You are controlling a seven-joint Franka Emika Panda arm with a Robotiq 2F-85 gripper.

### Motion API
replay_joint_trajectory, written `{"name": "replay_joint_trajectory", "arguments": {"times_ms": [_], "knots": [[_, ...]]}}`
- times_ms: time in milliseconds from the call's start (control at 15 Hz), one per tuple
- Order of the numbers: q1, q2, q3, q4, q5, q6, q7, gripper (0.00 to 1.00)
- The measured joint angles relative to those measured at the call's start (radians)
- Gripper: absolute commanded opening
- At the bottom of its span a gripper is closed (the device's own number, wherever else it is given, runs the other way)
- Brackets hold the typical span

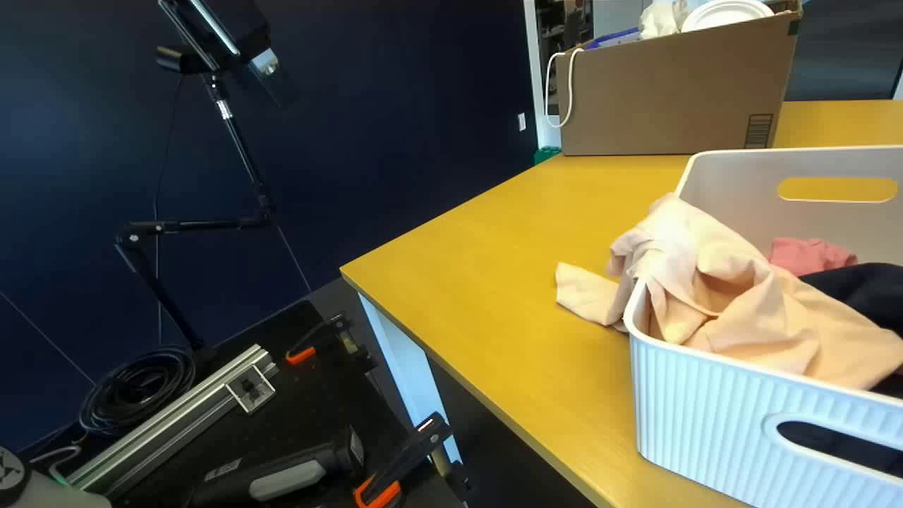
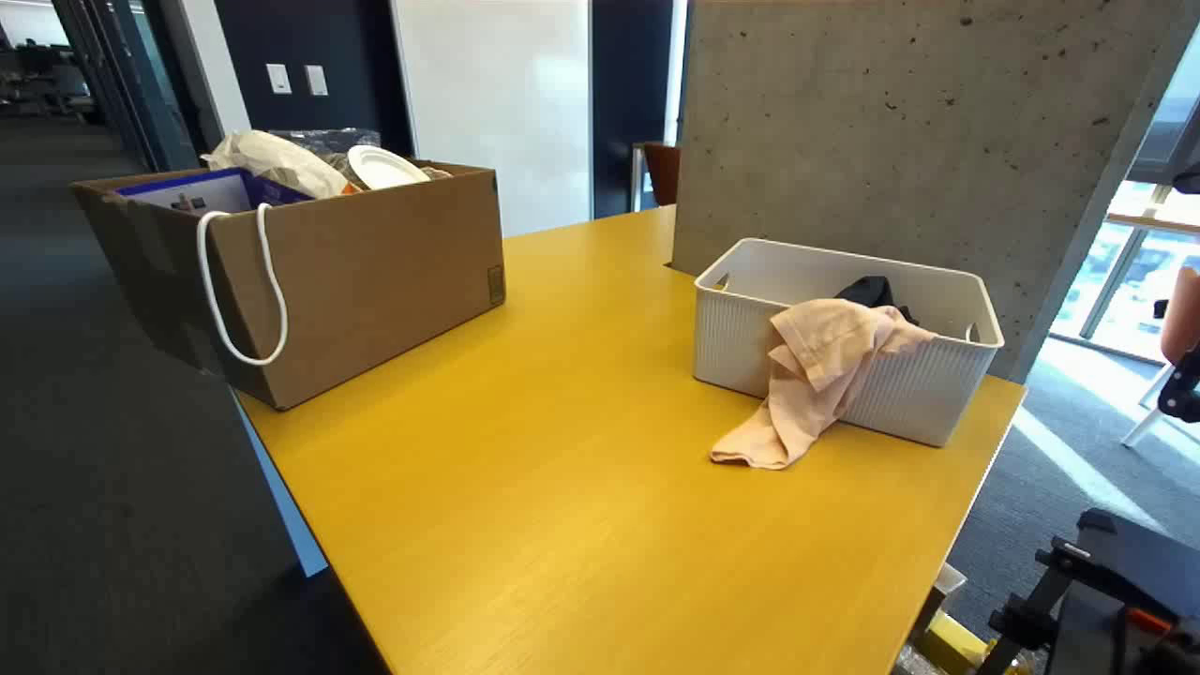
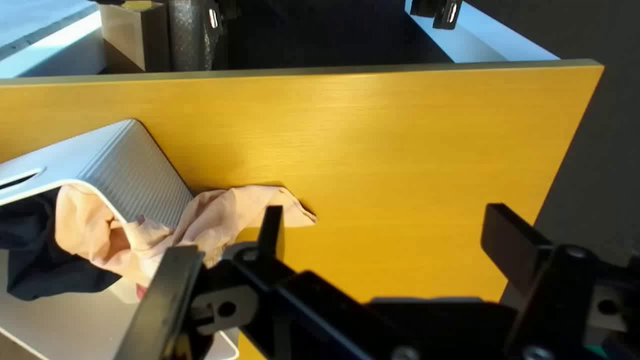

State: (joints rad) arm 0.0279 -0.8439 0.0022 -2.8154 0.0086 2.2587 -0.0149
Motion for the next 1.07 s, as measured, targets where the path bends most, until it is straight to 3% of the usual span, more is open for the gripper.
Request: {"name": "replay_joint_trajectory", "arguments": {"times_ms": [667,867,1067], "knots": [[0.0,0.02,0.0,-0.012,0.001,-0.003,0.0,1.0],[0.004,0.087,-0.021,0.088,0.04,-0.024,-0.002,1.0],[0.018,0.233,-0.062,0.248,0.117,-0.07,-0.018,1.0]]}}
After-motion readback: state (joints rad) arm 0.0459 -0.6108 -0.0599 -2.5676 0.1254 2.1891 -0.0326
